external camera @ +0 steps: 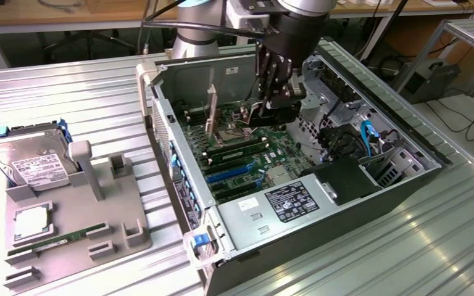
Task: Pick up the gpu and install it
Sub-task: 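Insert the gpu into the slot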
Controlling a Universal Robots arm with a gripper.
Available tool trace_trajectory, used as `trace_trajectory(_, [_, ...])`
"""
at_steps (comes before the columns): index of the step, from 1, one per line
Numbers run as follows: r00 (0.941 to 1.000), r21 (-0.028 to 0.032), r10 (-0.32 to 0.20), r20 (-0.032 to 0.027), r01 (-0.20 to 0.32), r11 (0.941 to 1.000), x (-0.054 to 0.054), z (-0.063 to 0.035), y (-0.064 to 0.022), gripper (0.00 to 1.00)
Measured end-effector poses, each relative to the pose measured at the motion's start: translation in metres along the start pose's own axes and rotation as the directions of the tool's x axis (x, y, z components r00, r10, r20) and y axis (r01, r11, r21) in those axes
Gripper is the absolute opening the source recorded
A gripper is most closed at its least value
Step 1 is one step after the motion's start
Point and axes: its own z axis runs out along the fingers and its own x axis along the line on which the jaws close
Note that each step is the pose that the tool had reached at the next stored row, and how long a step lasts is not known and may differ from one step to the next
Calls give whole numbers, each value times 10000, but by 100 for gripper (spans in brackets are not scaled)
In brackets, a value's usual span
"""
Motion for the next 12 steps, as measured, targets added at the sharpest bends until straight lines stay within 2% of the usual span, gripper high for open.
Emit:
trace_trajectory(2, [9998, -90, -218, -5, 218, 9997, 48, 62, -6, 26])
trace_trajectory(3, [9996, -105, -270, -5, 270, 9996, 63, 78, -8, 26])
trace_trajectory(8, [9983, -134, -584, 17, 584, 9982, 164, 205, 2, 26])
trace_trajectory(12, [9974, -141, -715, 15, 715, 9973, 204, 297, 68, 26])
